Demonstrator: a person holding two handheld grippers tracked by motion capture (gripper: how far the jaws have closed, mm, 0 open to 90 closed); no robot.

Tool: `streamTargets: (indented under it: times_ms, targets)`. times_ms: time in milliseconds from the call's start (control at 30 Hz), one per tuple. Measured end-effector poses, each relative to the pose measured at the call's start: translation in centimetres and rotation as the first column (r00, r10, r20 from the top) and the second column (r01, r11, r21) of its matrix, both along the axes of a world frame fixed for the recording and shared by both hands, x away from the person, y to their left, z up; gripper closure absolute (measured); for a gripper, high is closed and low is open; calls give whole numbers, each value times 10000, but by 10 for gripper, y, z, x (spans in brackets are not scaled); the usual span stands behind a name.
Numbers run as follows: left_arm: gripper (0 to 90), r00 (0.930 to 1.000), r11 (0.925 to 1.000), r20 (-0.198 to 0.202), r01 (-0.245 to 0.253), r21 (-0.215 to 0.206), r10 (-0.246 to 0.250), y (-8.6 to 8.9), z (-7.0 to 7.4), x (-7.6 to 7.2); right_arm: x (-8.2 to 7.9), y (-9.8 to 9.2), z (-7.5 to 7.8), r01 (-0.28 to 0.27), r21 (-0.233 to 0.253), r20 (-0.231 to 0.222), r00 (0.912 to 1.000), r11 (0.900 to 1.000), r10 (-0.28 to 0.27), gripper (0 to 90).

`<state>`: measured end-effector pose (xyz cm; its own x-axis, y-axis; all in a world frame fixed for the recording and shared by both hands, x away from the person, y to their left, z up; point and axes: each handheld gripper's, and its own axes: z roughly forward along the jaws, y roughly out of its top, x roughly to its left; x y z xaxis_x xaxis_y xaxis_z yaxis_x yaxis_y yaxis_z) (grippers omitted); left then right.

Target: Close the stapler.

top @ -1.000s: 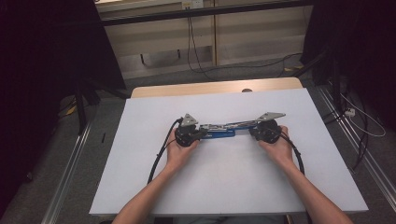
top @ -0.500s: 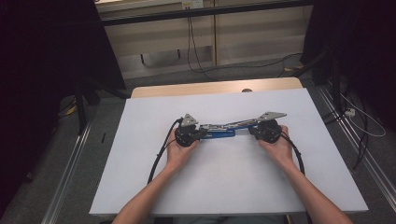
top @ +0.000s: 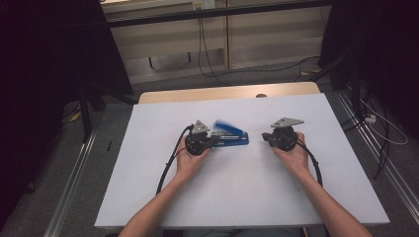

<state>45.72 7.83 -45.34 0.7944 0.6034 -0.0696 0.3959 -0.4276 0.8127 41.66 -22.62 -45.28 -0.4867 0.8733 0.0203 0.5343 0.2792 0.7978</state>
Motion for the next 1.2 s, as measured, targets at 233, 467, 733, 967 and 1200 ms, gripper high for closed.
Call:
streamTargets:
  times_ms: [233, 467, 733, 967, 1200]
  targets:
    - [900, 10000, 10000, -17, -52, -28, 52, 0, 0, 0, -1, 1, 1, -180, 259, 216, 9996, 9995, 175, 900]
    - [900, 10000, 10000, -80, -36, -63, 36, 3, 0, 1, -4, 0, 5, -153, 697, 451, 9989, 9974, 122, 900]
    - [900, 9999, 9996, -99, -98, -266, 95, 4, 5, -3, -8, -5, 6, -187, 1137, 645, 9979, 9933, 114, 900]
    - [871, 9998, 9993, -200, -102, -352, 95, 5, 8, -7, -10, -4, 7, -441, 1436, 736, 9967, 9886, 338, 867]
    - [812, 9994, 9980, -291, -189, -604, 171, 14, 13, -9, -13, -5, 9, -571, 1708, 717, 9964, 9836, 454, 785]
